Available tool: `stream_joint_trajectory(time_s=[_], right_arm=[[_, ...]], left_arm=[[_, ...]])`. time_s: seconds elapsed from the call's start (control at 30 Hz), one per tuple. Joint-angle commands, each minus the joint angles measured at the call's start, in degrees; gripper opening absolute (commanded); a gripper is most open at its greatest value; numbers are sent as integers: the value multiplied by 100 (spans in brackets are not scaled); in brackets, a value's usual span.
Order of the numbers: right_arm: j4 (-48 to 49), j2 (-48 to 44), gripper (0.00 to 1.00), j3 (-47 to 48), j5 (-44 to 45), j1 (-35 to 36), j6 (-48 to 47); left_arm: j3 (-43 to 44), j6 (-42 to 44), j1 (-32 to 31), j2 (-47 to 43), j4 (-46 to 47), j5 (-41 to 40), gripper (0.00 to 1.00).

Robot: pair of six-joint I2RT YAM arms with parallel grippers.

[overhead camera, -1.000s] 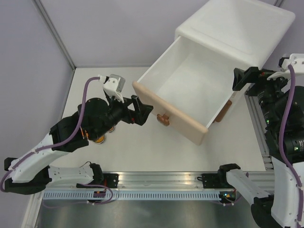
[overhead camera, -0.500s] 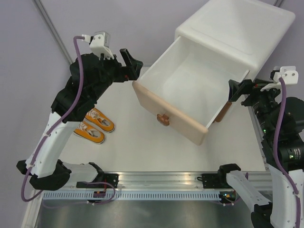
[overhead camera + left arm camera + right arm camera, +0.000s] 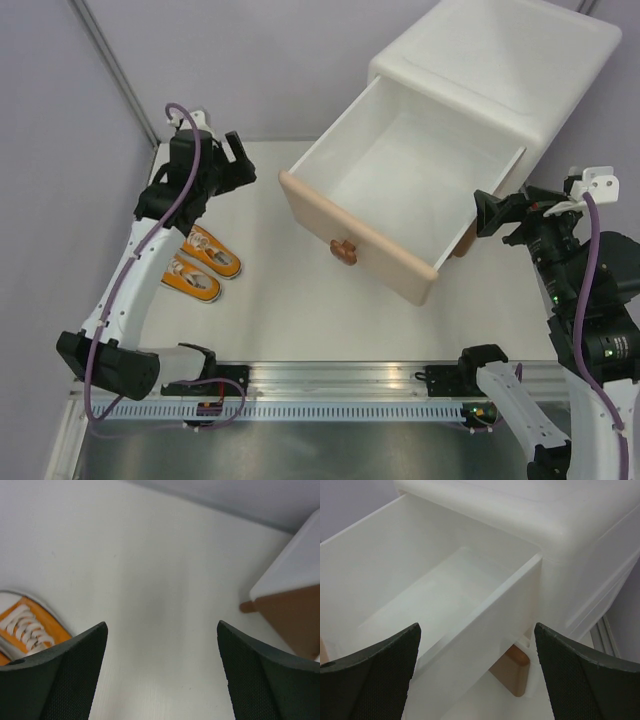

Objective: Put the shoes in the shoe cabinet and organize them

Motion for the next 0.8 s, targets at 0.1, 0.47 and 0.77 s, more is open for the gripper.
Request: stream_joint_trajectory(time_s=[0.1,0.47,0.77], right_arm=[[232,-363,98,-298,-398,78,286],[417,-837,98,-957,-583,227,471],[382,-908,98,-1080,-496,359,391]], left_arm=[[-1854,-432,283,-368,521,-270,87],[-3122,-854,733,412,1339,-402,77],[-3385,-1293,741,932,1585,-841,68]])
